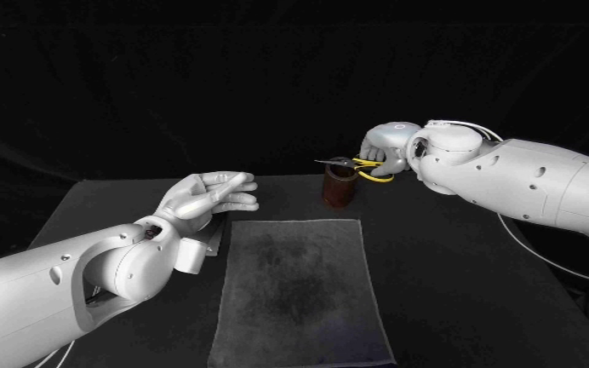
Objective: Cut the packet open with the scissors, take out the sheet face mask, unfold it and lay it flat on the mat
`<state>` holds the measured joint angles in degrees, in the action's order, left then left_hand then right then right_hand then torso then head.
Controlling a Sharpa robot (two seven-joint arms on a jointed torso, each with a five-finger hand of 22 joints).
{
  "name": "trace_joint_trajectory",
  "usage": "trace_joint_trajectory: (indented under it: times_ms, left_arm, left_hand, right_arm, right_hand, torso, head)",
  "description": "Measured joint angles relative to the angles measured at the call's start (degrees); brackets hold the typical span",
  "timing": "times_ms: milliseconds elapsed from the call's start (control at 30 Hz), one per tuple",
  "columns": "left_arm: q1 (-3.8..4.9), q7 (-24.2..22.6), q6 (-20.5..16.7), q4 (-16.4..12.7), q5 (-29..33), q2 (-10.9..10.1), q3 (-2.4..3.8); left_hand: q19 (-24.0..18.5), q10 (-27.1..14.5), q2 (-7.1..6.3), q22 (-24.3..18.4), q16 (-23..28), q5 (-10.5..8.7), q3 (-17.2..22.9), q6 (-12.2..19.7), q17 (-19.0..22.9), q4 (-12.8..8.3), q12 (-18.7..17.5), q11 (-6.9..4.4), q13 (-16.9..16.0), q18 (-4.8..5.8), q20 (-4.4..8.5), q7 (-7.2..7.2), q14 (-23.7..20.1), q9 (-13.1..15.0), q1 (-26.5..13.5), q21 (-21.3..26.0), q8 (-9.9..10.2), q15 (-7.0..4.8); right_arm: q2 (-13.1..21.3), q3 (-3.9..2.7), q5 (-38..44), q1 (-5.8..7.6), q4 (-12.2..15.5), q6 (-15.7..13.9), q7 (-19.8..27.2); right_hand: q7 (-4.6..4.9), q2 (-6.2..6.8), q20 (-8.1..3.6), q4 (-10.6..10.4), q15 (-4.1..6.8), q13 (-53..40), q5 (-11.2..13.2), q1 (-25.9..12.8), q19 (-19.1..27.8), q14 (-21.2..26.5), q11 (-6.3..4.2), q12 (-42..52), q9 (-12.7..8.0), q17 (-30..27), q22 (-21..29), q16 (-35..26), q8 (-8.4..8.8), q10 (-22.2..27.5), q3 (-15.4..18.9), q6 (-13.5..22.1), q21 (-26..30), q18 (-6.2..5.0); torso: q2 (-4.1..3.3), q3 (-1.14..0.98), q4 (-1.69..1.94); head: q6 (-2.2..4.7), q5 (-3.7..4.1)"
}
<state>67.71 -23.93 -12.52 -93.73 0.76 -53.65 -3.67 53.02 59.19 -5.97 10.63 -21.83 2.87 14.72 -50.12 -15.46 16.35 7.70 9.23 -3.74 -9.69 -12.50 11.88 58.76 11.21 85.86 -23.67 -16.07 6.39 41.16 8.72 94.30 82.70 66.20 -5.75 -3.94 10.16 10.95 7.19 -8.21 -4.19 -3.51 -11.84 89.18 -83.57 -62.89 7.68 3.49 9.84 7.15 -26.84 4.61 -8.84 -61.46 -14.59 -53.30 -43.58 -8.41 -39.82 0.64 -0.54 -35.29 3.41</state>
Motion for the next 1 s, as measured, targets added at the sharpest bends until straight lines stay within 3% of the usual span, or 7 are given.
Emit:
trace_joint_trajectory:
  times_ms: [133,200,267,433,567,767,1000]
  left_arm:
    - [0.0,0.01,0.01,0.01,0.0,0.0,0.0]
    - [0.0,0.01,0.02,0.02,0.0,0.0,0.0]
    - [0.0,0.02,0.03,0.02,0.0,0.0,0.0]
    - [0.0,0.03,0.05,0.03,0.0,0.01,0.0]
    - [0.0,0.04,0.05,0.04,0.0,0.02,0.0]
    - [0.0,0.04,0.07,0.08,0.0,0.05,0.0]
    - [0.0,0.05,0.09,0.12,0.0,0.09,0.0]
  left_hand:
    - [0.0,0.0,0.0,-0.04,0.0,0.0,0.0,0.01,0.0,0.0,-0.23,0.0,0.0,0.01,0.0,-0.01,-0.19,0.0,0.0,0.0,0.23,0.19]
    - [0.0,0.0,0.0,-0.07,0.0,0.0,0.0,0.01,-0.05,0.0,-0.22,0.0,0.0,0.01,0.0,-0.01,-0.19,0.0,0.0,0.0,0.23,0.19]
    - [0.0,0.0,0.0,-0.07,0.0,0.0,0.0,0.01,-0.07,0.0,-0.22,0.0,0.0,0.02,0.0,-0.01,-0.19,0.0,0.0,0.0,0.23,0.19]
    - [0.0,0.0,0.0,-0.07,0.0,0.0,0.0,0.01,-0.07,0.0,-0.22,0.0,0.0,0.03,0.0,-0.02,-0.19,0.0,0.0,0.0,0.23,0.19]
    - [0.0,0.0,0.0,-0.07,0.0,0.0,0.0,0.02,-0.07,0.0,-0.22,0.0,0.0,0.04,0.0,-0.02,-0.19,0.0,0.0,0.0,0.23,0.19]
    - [-0.2,0.0,0.0,-0.07,0.2,0.0,0.0,0.02,-0.07,0.0,-0.22,0.0,0.0,0.06,-0.2,-0.03,-0.19,0.0,0.0,0.0,0.23,0.19]
    - [-0.19,0.0,0.0,-0.07,0.2,0.0,0.0,0.02,-0.06,0.0,-0.22,0.0,0.0,0.43,-0.19,-0.04,-0.19,0.0,0.0,0.0,0.23,0.19]
  right_arm:
    - [-0.03,0.0,0.5,-0.01,0.01,-0.11,-0.42]
    - [-0.02,0.01,0.81,-0.03,0.08,-0.24,-0.65]
    - [0.02,0.04,1.18,-0.1,0.19,-0.52,-0.87]
    - [0.1,0.05,2.0,-0.18,0.54,-1.71,-1.32]
    - [0.21,0.05,2.59,-0.22,0.79,-2.84,-1.51]
    - [0.51,0.06,3.17,-0.28,1.36,-4.42,-1.57]
    - [1.09,0.06,3.56,-0.35,2.37,-5.72,-1.59]
  right_hand:
    - [-0.24,1.59,0.06,0.48,0.23,0.1,0.64,-1.54,-0.05,-2.53,0.07,0.12,0.34,-0.09,-0.48,0.83,-1.39,-3.37,-6.4,-1.3,-0.5,0.03]
    - [-0.41,2.76,0.06,0.34,-0.2,0.14,0.87,-1.76,-0.05,-3.28,0.8,0.16,0.51,0.27,-1.16,1.41,-2.1,-4.49,-10.44,-1.66,-1.16,0.06]
    - [-0.72,3.25,-0.1,-0.47,-0.89,0.13,0.84,-2.15,0.11,-3.97,0.81,0.64,0.74,0.35,-1.38,2.33,-2.91,-4.51,-11.6,-2.2,-1.33,0.09]
    - [-1.26,4.04,-0.85,-0.48,-1.62,-0.49,-0.94,-2.97,0.58,-4.88,1.07,0.91,1.44,1.8,-2.76,4.0,-5.15,-5.56,-11.61,-3.11,-2.85,0.39]
    - [-1.53,4.29,-1.49,-0.49,-1.2,-0.99,-1.84,-4.62,0.97,-5.31,0.53,0.95,1.45,4.1,-3.34,4.78,-6.63,-6.67,-11.62,-3.68,-3.41,-0.39]
    - [-1.37,3.7,-2.39,-0.5,-1.0,-1.86,-3.56,-6.89,0.48,-6.12,0.48,0.95,1.44,7.57,-6.05,5.84,-6.72,-7.31,-11.63,-4.08,-5.69,-0.38]
    - [-1.4,3.4,-2.63,-0.5,-0.5,-2.19,-3.6,-8.4,0.24,-6.64,0.14,0.89,1.43,11.15,-7.43,6.65,-6.72,-8.14,-11.64,-4.09,-6.7,0.0]
  torso:
    - [0.0,0.01,0.0]
    - [0.0,0.01,-0.01]
    - [-0.01,0.01,-0.01]
    - [-0.03,0.01,-0.03]
    - [-0.03,0.02,-0.02]
    - [-0.02,0.02,-0.01]
    - [-0.02,-0.01,-0.04]
  head:
    - [-0.01,-0.02]
    - [0.02,-0.03]
    - [0.03,-0.03]
    - [0.03,-0.03]
    - [0.03,-0.03]
    - [0.14,-0.03]
    - [0.3,-0.09]
